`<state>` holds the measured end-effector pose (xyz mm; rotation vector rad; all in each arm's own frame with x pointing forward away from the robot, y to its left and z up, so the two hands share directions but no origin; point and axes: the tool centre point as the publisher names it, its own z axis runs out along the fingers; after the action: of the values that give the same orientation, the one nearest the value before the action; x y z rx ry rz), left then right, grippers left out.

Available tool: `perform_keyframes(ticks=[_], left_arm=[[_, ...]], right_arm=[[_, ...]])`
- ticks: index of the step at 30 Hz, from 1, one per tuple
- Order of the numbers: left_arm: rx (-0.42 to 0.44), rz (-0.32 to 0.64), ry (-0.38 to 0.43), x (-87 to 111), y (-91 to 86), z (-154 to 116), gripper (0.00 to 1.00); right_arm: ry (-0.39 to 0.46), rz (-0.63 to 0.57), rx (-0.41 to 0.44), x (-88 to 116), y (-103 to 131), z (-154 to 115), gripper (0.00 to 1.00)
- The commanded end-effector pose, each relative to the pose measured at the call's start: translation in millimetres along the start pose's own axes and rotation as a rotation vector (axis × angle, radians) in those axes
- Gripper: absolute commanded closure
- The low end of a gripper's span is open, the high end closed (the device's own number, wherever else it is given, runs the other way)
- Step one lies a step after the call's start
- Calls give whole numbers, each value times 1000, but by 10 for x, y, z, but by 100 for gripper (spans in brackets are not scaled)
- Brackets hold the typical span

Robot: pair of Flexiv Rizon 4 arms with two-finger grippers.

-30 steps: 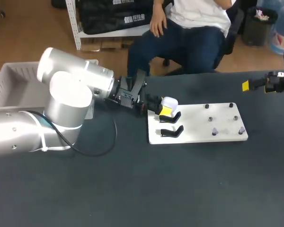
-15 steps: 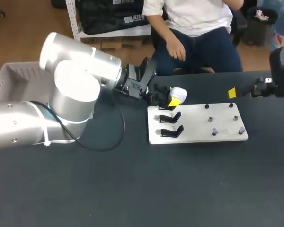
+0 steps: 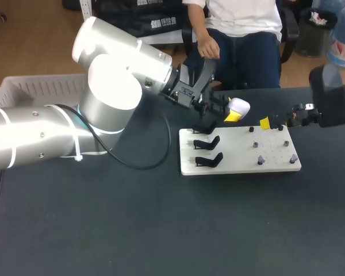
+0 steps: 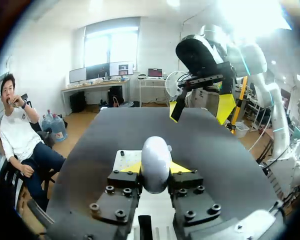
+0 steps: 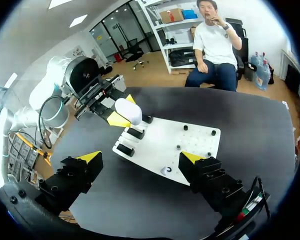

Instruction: Pick up each earbud case from the left stands, insert the matching earbuds, close the lid, and place the case in the box.

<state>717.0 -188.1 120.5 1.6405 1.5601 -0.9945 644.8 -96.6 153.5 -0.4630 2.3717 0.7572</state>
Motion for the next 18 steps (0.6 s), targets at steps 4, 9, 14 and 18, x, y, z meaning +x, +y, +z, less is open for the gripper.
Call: perform_keyframes(ticks=[4,9,14,18], left_arm=[[18,-4,17,-61,32,42,100],[28,11,18,-143,-56,58,100],[39,20,15,-178,-141,96,100],[47,24,8,-173,-208,131,100]], right_arm=[[0,9,-8,4,-50,77,0],[2,6,-11,-38,-47,138,0],[8,-2,-13,-62,-47,179,0],[14,-7,-14,-81,-63,176,0]])
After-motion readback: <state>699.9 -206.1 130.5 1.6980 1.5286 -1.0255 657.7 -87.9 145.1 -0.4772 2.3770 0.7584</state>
